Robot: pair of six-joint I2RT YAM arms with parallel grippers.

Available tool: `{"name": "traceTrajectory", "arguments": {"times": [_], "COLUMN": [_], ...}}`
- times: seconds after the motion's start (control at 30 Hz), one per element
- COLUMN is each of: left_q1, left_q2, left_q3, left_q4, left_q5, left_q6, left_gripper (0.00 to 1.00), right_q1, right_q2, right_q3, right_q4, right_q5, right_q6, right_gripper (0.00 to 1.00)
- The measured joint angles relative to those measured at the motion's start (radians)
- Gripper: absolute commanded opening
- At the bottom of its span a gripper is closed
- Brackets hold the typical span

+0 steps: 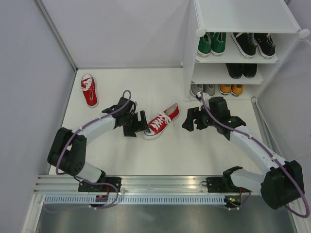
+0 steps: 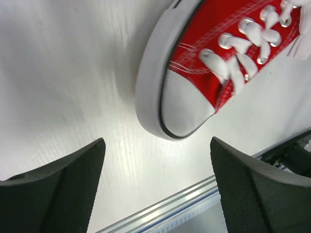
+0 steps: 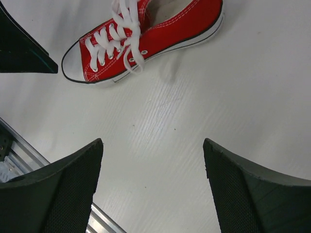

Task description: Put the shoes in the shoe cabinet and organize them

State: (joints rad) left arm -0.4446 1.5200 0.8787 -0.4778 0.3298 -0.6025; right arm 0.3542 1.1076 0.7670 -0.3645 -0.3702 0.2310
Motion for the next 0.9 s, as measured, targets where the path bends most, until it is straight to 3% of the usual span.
{"name": "traceTrajectory", "arguments": {"times": [0.13,0.3,0.47,0.67,0.9], "left_q1": [0.011,0.011,0.011,0.012,0.012], "left_q2": [-0.101,-0.248,-0.447,-0.679,-0.794], "left_q3": [0.028,0.032,-0.018,-0.05,-0.076], "left_q4": [-0.015,-0.052,-0.079,-0.128,-0.171], "left_q5": [-0.098,-0.229,-0.448,-0.583,-0.706], "left_q6": [0.0,0.013,0.04,0.103,0.179], "left_gripper": [0.99,0.98,0.95,0.98,0.98], "right_q1": [0.068,0.137,0.15,0.148,0.15], "right_q2": [0.171,0.363,0.546,0.723,0.869], "right_q3": [0.115,0.315,0.499,0.594,0.706], "right_q4": [0.011,0.003,-0.034,-0.082,-0.13], "right_q5": [0.018,0.08,0.118,0.198,0.274], "right_q6": [-0.054,-0.177,-0.343,-0.51,-0.634], "right_gripper": [0.85,0.8,0.79,0.79,0.73]}}
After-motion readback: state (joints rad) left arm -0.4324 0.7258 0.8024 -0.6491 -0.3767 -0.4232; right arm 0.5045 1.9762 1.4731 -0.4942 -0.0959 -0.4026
